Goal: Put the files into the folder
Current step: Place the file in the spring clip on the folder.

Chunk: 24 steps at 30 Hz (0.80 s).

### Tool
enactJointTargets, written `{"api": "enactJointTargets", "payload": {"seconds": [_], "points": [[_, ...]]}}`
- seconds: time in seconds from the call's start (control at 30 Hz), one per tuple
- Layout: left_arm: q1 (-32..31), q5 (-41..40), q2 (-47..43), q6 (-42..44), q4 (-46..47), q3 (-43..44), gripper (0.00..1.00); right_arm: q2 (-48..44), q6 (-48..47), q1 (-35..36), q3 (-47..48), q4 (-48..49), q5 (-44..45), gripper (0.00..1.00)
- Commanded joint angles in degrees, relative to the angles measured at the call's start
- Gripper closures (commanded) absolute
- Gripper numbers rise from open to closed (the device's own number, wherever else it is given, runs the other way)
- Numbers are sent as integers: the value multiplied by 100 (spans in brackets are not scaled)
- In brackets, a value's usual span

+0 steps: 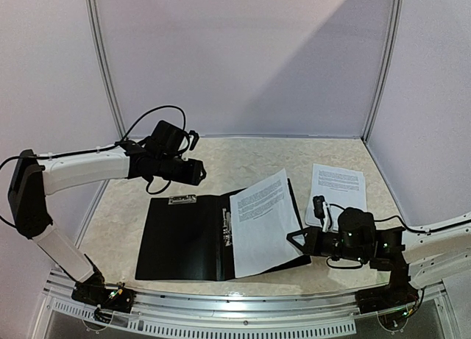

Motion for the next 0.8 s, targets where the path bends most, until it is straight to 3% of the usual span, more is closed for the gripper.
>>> {"api": "enactJointTargets", "payload": {"seconds": [0.0, 0.57, 0.77], "points": [[93, 24, -106, -25, 63, -61, 44, -62, 141, 69, -92, 215, 308, 100], [93, 43, -61, -15, 17, -35, 43, 517, -43, 76, 259, 220, -71, 100], [93, 70, -26, -18, 19, -26, 43, 501, -40, 75, 337, 52, -128, 84]]}}
